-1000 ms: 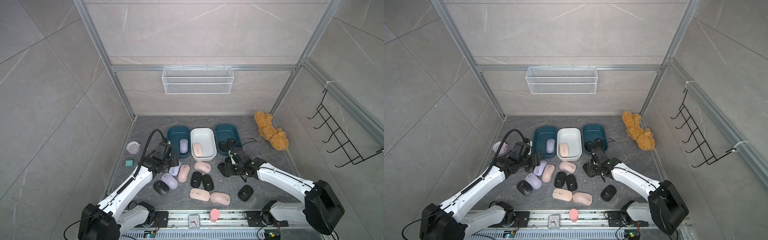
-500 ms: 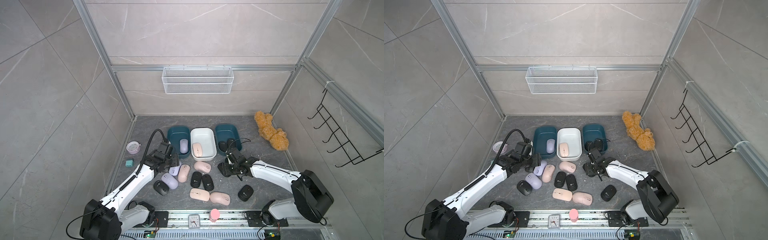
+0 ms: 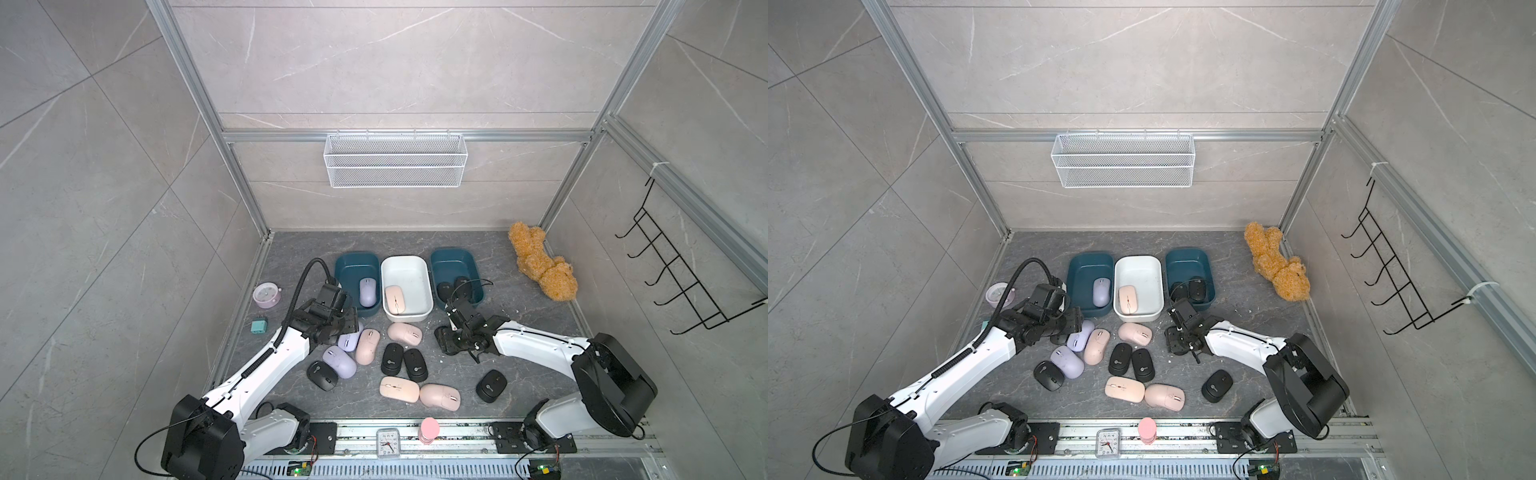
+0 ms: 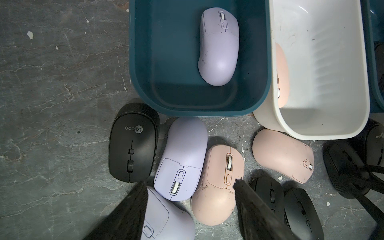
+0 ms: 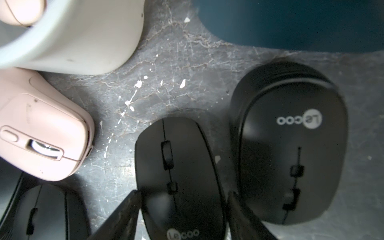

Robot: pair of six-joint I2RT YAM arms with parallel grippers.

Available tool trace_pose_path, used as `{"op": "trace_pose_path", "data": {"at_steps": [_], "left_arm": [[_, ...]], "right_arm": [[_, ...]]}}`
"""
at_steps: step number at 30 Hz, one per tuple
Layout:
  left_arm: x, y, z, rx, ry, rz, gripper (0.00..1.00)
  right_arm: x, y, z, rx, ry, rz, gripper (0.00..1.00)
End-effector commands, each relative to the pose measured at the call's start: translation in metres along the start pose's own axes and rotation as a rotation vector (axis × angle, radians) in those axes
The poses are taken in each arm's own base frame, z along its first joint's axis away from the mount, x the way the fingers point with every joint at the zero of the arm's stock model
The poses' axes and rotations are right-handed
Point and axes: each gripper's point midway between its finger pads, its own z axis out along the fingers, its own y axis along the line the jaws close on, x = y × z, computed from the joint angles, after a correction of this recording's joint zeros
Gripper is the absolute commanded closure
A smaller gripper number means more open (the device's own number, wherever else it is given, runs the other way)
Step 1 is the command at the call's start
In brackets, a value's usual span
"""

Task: Place the mice by color into the storage box
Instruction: Pick up the mouse from the center of the board.

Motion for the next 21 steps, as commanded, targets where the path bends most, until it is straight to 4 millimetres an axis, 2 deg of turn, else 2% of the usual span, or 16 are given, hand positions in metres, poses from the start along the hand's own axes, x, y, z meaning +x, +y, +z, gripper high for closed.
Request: {"op": "trace_pose_path", "data": {"at_steps": [1, 21], "left_arm": [[-0.014, -0.006, -0.006, 0.011, -0.038, -0.001, 0.31], [-0.013, -0.005, -0.005, 0.003, -0.033, 0.008, 0.31]], "right_arm": [[-0.003, 0.004, 0.005, 0.023, 0.004, -0.026, 0.33], [-0.001, 0.001, 0.024, 0.140, 0.043, -0.108, 0.30]]}}
